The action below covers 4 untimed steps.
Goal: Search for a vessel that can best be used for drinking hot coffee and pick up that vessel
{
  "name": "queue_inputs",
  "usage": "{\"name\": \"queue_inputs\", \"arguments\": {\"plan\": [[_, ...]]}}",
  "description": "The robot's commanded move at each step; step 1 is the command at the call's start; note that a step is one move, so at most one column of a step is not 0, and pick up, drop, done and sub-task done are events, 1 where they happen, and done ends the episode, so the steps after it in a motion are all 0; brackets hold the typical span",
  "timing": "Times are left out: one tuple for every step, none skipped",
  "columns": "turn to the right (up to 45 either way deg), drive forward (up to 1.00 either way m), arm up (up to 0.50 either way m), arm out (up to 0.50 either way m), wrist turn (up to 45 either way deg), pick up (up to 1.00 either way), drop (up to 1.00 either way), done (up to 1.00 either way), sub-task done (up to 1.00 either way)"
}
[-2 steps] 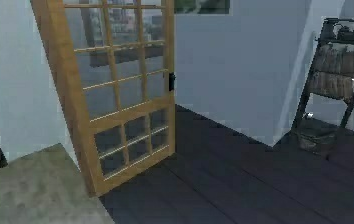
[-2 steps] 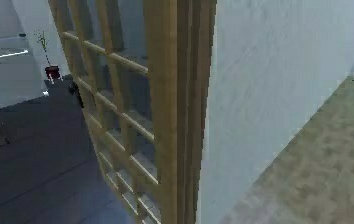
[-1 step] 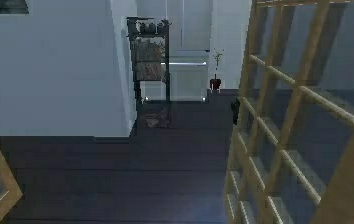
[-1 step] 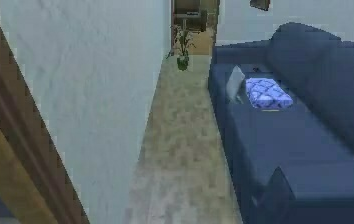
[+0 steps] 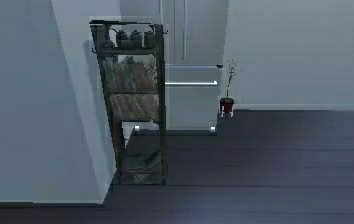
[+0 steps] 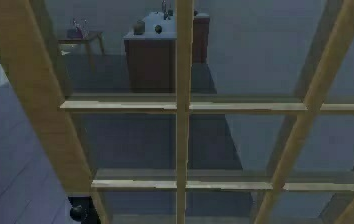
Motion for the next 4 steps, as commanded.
{"name": "queue_inputs", "arguments": {"plan": [[0.0,0.50,0.00,0.00,0.0,0.00,0.00,0.00,0.00],[30.0,0.00,0.00,0.00,0.0,0.00,0.00,0.00,0.00],[0.0,0.25,0.00,0.00,0.0,0.00,0.00,0.00,0.00],[45.0,0.00,0.00,0.00,0.0,0.00,0.00,0.00,0.00]]}}
